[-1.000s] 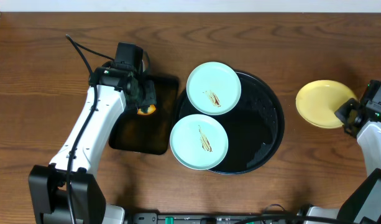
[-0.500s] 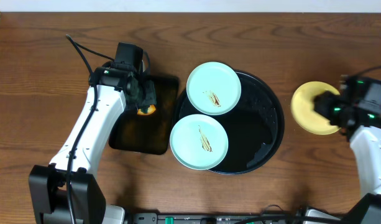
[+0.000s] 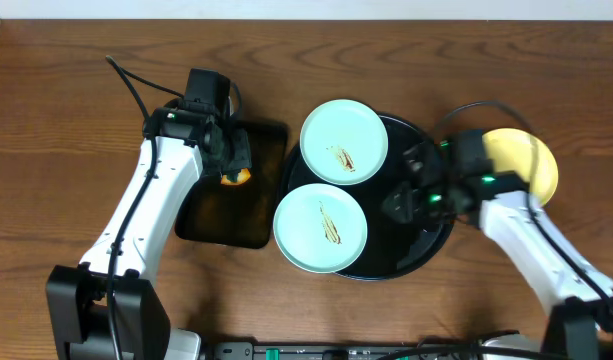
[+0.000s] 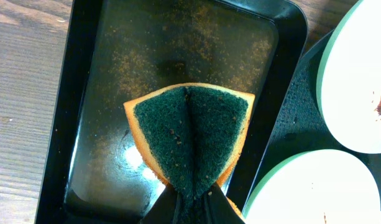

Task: Clean dirty plates on tray and stack at the side
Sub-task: 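Grip rim of the lower pale green plate with right gripper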

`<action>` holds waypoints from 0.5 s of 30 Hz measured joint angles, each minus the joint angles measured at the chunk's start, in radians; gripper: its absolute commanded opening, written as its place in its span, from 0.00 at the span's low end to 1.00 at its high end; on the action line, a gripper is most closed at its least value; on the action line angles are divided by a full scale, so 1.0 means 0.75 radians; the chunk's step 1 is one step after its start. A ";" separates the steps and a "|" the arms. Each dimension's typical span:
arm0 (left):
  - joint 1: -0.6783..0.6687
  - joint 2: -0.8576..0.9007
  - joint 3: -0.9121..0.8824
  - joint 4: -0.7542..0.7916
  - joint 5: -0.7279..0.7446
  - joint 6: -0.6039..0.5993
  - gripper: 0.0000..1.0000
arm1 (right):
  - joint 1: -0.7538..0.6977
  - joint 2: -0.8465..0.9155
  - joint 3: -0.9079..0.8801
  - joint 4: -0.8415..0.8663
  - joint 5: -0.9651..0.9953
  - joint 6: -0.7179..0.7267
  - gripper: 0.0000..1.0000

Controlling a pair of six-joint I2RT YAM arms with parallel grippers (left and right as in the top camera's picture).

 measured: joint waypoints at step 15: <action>0.000 0.000 0.000 0.000 0.000 0.000 0.08 | 0.178 0.290 -0.010 0.156 -0.002 0.112 0.04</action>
